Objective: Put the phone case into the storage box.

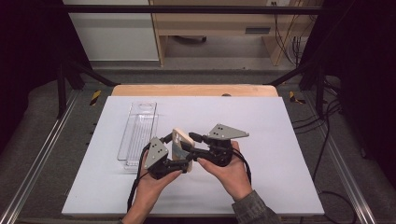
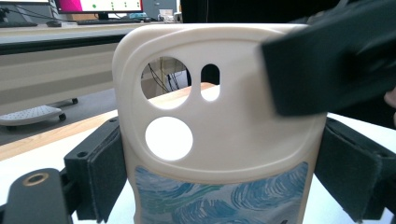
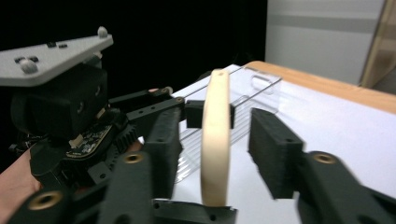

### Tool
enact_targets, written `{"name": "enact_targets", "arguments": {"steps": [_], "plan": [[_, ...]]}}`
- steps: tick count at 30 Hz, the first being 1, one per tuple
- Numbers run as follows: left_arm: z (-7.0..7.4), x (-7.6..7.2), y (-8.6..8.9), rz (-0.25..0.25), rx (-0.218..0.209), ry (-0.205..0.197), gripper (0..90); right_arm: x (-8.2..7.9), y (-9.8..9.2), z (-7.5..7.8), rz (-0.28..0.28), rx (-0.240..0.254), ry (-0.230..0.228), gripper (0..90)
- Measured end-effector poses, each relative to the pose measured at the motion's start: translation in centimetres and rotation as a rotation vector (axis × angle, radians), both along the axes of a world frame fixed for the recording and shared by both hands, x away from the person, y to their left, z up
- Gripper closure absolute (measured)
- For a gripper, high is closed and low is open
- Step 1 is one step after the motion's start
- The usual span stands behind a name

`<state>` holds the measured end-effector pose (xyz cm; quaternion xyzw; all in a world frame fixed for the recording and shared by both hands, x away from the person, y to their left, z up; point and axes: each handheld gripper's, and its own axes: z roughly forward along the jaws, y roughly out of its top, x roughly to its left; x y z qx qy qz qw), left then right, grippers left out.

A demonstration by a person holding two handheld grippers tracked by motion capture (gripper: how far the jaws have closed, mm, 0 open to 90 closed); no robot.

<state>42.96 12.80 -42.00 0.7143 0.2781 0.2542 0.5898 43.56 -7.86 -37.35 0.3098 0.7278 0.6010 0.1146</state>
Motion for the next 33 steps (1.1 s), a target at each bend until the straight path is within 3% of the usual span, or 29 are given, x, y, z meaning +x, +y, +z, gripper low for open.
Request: {"name": "enact_targets", "arguments": {"steps": [1,4,5,11,22,33], "plan": [[0.0,0.0,0.0,0.001,-0.006,0.003,10.8,-0.2,-0.2,0.5,-0.02,-0.01,-0.018,42.2],[0.1,-0.1,0.0,-0.006,0.001,-0.002,10.8,-0.4,-0.5,1.1,-0.041,-0.022,-0.042,36.5],[0.1,-0.1,0.0,-0.007,-0.002,-0.001,10.8,-0.6,-0.7,1.6,-0.059,-0.023,-0.062,29.5],[0.3,-0.3,0.4,-0.006,-0.002,-0.015,10.7,-0.5,-1.7,2.8,-0.121,-0.023,-0.097,16.8],[1.0,-0.7,1.3,0.005,-0.026,-0.024,10.7,0.5,-3.5,3.5,-0.191,0.002,-0.112,7.8],[1.7,-0.7,2.2,0.023,-0.048,-0.031,10.7,1.4,-5.5,2.2,-0.224,-0.002,-0.087,2.9]]}}
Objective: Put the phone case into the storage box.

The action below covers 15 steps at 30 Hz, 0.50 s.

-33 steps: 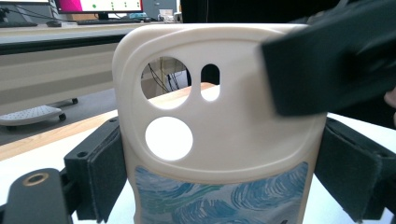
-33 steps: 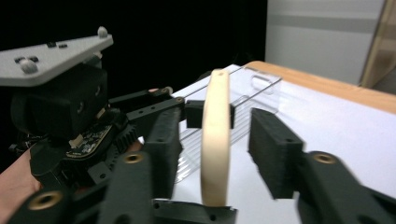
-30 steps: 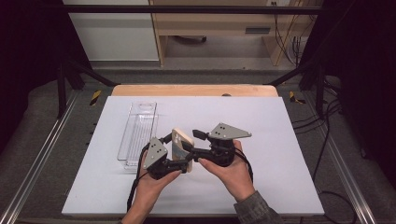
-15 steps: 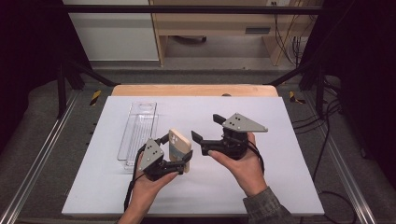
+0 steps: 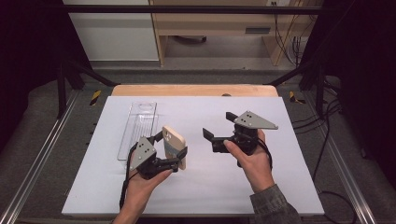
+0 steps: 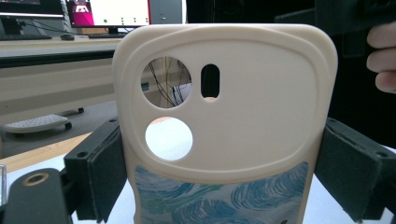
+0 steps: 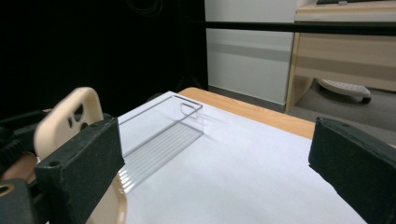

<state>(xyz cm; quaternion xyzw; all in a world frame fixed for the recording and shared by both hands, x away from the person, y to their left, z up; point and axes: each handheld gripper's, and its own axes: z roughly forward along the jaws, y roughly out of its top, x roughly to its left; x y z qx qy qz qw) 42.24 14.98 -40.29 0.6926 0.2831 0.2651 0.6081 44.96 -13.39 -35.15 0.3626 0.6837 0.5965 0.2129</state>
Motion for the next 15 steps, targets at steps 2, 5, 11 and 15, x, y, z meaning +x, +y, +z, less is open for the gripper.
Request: {"name": "enact_targets", "arguments": {"steps": [2,5,11,15], "plan": [[0.1,0.0,0.1,0.001,-0.002,0.0,10.7,0.1,-0.3,-0.4,-0.016,-0.005,0.003,3.0],[0.3,0.0,0.2,0.004,-0.006,-0.002,10.7,0.3,-0.7,-0.9,-0.031,-0.003,0.016,3.5],[0.9,-0.2,0.5,0.024,0.001,-0.027,10.7,0.5,-1.1,-2.1,-0.041,-0.034,0.039,4.7],[1.3,-0.3,0.8,0.03,-0.007,-0.029,10.7,0.4,-1.3,-2.6,-0.045,-0.032,0.045,4.3]]}}
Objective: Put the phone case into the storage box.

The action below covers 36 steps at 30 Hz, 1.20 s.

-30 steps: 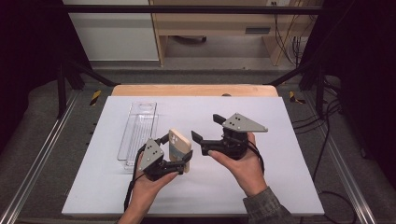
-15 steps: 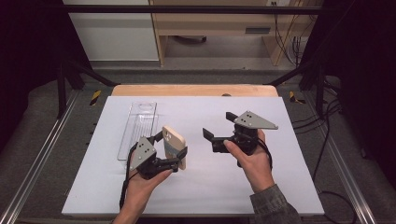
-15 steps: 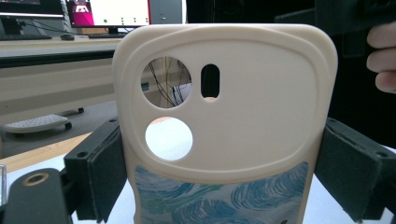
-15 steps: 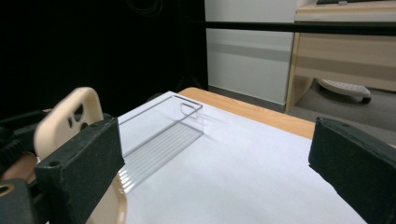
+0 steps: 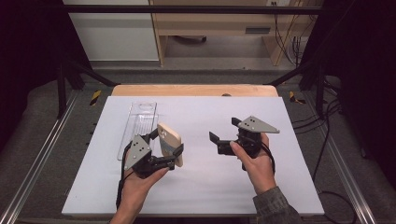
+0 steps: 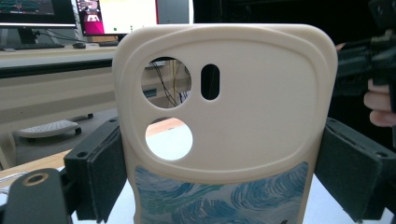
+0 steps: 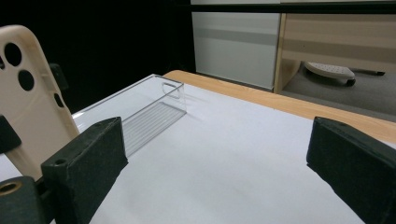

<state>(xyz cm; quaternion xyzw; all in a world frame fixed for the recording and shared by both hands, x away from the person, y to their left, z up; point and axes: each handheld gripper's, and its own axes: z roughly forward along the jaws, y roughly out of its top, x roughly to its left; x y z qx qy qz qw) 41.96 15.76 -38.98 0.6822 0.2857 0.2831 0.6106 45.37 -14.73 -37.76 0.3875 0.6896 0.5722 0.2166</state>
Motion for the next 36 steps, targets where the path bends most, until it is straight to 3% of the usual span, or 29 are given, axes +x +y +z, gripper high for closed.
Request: {"name": "enact_targets", "arguments": {"steps": [15,36], "plan": [[1.4,0.1,2.0,0.055,-0.052,-0.023,10.6,-0.3,-1.6,-2.1,-0.061,-0.01,-0.016,3.5],[3.4,0.5,6.0,0.153,-0.111,-0.061,10.6,-1.0,-2.7,-4.7,-0.082,-0.032,-0.024,4.6]]}}
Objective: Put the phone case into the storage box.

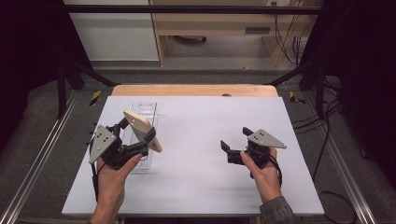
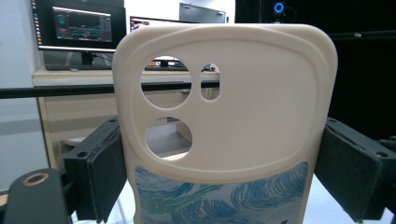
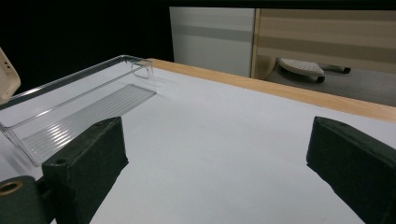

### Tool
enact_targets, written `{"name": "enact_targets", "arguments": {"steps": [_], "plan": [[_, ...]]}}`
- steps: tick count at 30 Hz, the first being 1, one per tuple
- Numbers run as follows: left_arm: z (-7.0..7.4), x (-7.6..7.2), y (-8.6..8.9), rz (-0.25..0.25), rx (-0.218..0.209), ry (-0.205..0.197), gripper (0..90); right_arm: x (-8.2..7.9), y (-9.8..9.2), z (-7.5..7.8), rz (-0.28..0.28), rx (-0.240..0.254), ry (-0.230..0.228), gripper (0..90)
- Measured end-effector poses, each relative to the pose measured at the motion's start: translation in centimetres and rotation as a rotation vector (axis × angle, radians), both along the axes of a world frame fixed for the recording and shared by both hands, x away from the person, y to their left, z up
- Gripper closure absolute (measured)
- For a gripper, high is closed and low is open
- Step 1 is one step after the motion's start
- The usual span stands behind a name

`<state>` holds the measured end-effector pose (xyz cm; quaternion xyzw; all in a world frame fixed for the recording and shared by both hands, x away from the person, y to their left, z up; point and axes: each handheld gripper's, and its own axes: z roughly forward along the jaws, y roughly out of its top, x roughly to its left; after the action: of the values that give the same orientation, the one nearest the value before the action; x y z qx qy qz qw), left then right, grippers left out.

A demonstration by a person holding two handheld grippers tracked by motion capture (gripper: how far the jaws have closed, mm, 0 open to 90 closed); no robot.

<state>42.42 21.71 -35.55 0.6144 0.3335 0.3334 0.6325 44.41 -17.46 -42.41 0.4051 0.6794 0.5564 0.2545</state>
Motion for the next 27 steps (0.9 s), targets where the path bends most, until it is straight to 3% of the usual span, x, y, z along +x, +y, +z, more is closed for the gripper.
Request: {"name": "enact_targets", "arguments": {"steps": [16,27], "plan": [[0.1,0.6,0.7,0.045,0.017,0.012,10.7,-0.8,-2.3,-2.3,-0.025,-0.021,-0.006,4.4],[0.5,2.2,-0.3,0.087,0.086,0.053,10.7,-2.3,-3.8,-2.7,-0.044,-0.006,-0.05,4.2]]}}
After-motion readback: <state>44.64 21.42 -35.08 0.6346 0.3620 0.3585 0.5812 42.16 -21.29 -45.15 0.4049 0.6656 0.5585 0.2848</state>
